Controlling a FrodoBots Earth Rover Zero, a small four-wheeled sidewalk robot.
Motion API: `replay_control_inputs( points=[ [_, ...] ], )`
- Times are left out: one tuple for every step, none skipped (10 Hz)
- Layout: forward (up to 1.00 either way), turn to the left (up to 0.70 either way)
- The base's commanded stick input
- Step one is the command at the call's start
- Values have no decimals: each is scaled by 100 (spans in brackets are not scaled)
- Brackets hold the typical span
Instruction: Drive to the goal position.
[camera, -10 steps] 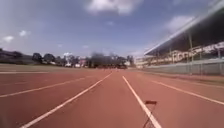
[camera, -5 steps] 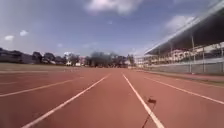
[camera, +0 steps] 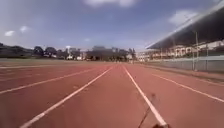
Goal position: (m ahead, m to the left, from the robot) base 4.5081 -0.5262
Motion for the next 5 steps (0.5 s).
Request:
replay_control_inputs(
  points=[
    [70,0],
    [70,0],
    [70,0],
    [70,0],
    [70,0]
  ],
)
